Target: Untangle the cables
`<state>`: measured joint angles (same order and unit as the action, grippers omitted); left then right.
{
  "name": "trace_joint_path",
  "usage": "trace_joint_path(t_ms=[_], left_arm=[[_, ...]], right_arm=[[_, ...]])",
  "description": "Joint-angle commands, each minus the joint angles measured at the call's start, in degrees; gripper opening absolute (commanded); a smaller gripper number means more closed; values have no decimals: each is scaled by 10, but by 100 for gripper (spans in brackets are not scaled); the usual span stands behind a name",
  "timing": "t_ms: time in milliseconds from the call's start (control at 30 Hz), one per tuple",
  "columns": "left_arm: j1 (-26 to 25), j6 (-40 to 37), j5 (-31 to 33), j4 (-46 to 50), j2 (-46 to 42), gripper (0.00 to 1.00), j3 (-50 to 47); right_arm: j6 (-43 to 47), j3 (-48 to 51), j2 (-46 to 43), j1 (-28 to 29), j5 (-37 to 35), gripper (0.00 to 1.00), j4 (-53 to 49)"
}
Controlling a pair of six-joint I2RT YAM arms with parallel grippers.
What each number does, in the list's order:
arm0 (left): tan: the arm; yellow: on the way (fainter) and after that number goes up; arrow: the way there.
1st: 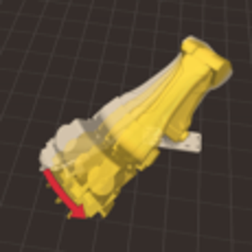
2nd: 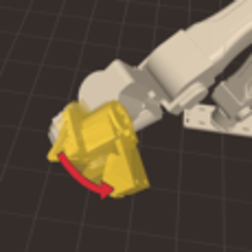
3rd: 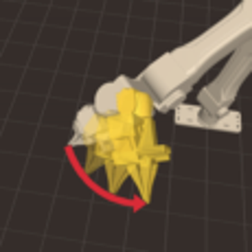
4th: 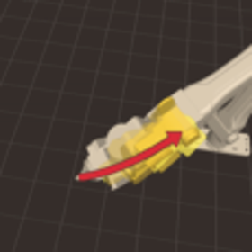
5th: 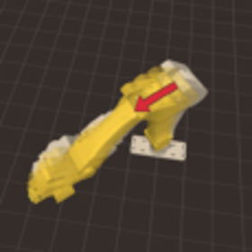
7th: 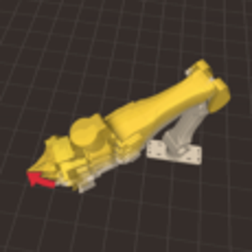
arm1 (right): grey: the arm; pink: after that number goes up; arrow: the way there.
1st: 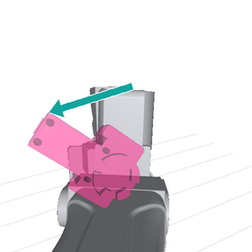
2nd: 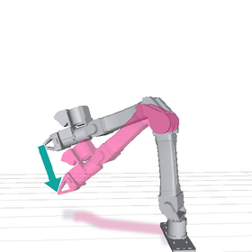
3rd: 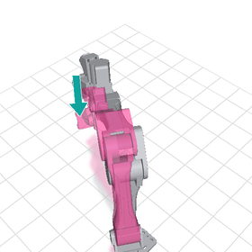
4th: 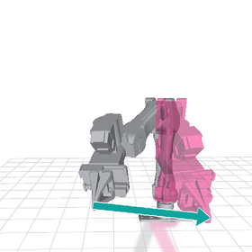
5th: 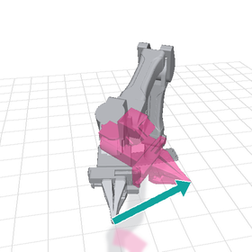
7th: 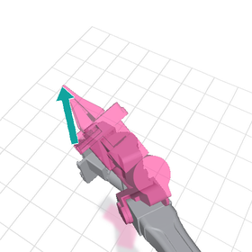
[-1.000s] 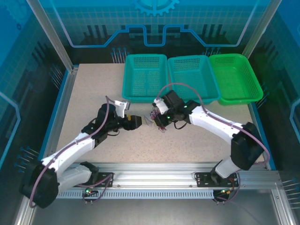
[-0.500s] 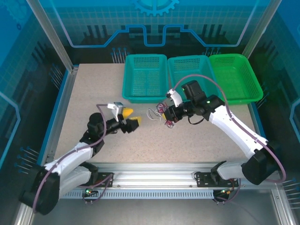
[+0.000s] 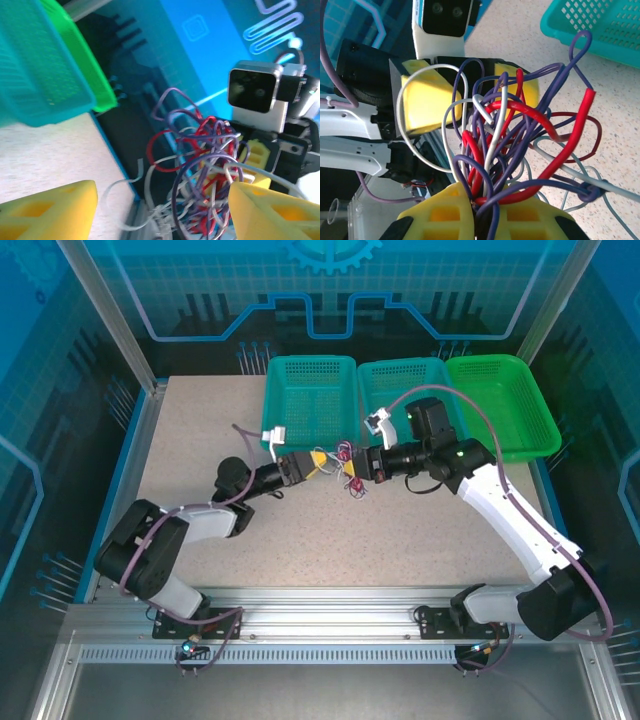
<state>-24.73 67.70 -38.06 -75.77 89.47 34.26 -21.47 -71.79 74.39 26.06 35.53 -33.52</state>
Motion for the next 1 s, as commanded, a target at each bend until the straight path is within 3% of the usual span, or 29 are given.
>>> trace_joint_path(t_ms=[0, 100, 133, 267, 367, 433, 533, 567, 633, 800, 967], left_arm=[[-14, 35, -9, -44, 19, 53, 26], [-12, 21, 2, -44, 14, 3, 26], [-10, 15, 9, -44, 9, 0, 22], [28, 3, 45, -33, -31, 0, -24], [87, -16, 43, 31, -90, 0, -62], [132, -52, 37, 134, -154, 0, -77], [166, -179, 58, 398, -268, 0, -59], [164, -239, 77, 502, -300, 0, -38], [159, -310, 91, 606, -332, 0, -11], [137, -346, 84, 661, -322, 0, -14], [36, -441, 197, 751, -300, 0, -9]], right_arm=[[-27, -14, -9, -5, 27, 1, 31], [-29, -6, -9, -5, 5, 1, 25], [-32, -1, -12, -6, -15, 1, 22], [-54, 34, -31, -32, -175, 4, -23], [-81, 89, -51, -82, -246, 6, -41], [-94, 126, -66, -110, -298, 9, -53], [-101, 169, -83, -130, -393, 9, -77], [-96, 181, -85, -129, -416, 9, -82], [-82, 202, -82, -124, -423, 9, -79], [-106, 271, -38, -63, -390, 12, -34], [-125, 272, -8, 4, -413, 28, -31]])
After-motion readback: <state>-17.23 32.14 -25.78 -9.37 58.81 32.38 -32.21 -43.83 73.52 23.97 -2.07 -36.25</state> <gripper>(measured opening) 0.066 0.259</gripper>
